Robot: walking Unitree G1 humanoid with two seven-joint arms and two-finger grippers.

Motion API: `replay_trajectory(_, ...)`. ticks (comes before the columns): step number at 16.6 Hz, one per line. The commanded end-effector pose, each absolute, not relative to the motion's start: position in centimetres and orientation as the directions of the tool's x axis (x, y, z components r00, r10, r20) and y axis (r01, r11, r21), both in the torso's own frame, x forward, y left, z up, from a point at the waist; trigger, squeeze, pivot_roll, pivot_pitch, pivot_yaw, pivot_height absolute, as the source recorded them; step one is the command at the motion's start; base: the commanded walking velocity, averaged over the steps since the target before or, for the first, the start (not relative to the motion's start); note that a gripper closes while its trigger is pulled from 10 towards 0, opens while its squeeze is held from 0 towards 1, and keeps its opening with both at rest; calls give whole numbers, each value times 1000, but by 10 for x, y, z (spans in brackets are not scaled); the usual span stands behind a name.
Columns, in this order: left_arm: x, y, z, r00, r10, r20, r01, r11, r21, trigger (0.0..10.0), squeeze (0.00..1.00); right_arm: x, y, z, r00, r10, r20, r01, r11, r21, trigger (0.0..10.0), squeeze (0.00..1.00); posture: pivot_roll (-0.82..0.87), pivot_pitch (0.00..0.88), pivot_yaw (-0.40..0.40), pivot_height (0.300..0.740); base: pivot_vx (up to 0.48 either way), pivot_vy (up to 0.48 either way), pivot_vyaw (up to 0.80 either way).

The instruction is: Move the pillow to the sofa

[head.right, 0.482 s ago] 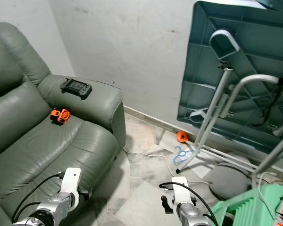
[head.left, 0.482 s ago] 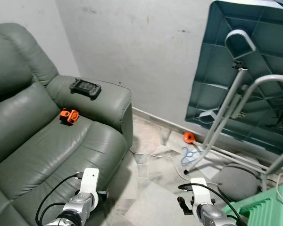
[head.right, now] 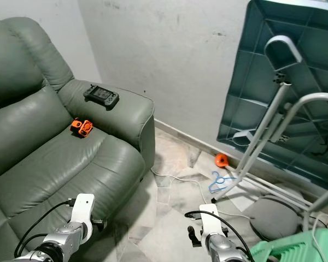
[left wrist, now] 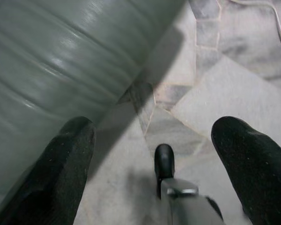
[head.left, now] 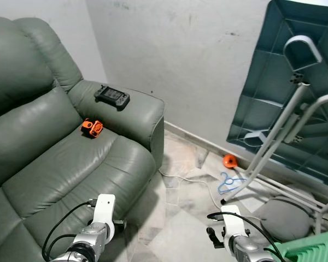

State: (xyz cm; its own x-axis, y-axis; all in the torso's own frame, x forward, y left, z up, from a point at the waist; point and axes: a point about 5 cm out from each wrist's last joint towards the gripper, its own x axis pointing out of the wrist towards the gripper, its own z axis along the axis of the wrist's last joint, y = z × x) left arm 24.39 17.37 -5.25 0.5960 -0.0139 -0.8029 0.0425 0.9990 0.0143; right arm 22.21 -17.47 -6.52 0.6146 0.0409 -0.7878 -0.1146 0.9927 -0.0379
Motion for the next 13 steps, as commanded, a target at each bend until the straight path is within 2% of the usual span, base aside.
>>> replay_trajectory(1, 241, 177, -54, 585, -1, -811, 33, 999, 22, 10000, 0, 225, -176, -63, 621, 43, -782, -121, 992, -42, 10000, 0, -94, 0, 42, 740, 0, 0, 800)
replay_trajectory(13, 240, 178, -55, 583, 0, -813, 30, 999, 22, 10000, 0, 224, -175, -64, 617, 50, -786, -132, 990, -40, 10000, 0, -92, 0, 42, 740, 0, 0, 800)
